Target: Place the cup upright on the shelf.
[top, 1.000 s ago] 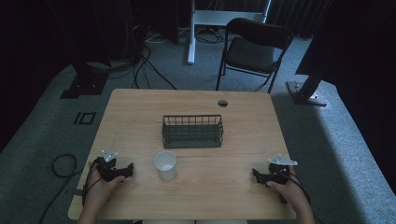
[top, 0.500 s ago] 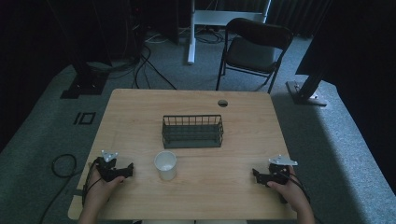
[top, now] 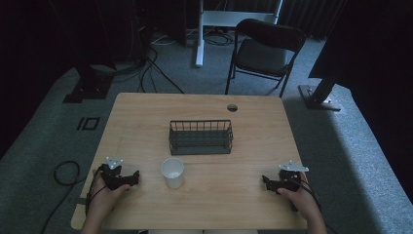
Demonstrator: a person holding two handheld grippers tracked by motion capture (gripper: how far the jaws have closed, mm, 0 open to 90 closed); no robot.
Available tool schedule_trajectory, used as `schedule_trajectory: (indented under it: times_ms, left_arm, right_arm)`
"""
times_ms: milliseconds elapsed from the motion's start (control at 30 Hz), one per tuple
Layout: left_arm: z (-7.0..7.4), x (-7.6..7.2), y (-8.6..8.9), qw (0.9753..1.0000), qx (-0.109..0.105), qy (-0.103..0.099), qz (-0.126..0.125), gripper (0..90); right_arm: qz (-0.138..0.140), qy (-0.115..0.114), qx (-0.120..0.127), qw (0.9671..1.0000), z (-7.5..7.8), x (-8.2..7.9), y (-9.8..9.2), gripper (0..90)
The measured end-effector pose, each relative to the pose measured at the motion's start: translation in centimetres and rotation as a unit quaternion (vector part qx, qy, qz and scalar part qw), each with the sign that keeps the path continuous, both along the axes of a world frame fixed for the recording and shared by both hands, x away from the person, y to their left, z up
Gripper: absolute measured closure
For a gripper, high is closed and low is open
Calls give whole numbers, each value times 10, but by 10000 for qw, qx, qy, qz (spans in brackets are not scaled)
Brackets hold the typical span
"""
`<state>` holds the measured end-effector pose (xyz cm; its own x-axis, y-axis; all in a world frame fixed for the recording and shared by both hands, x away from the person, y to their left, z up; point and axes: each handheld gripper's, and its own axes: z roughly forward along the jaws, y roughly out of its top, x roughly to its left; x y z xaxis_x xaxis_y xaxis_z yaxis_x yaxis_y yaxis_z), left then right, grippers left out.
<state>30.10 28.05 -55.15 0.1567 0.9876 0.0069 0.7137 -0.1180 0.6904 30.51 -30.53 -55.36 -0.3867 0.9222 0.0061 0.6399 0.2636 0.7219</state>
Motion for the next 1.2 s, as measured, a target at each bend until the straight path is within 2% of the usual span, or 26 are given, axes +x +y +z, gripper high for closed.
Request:
schedule_trajectory:
  times_ms: [333,800,1200]
  left_arm:
    - [0,0,0,10000,0,-1,0,30]
    - [0,0,0,10000,1,1,-1,30]
    - [0,0,0,10000,1,1,-1,30]
  right_arm:
    - [55,-79,150,9998,7,2,7,110]
    - [408,-195,216,9987,21,2,24,111]
    - [767,-321,300,9961,32,1,42,111]
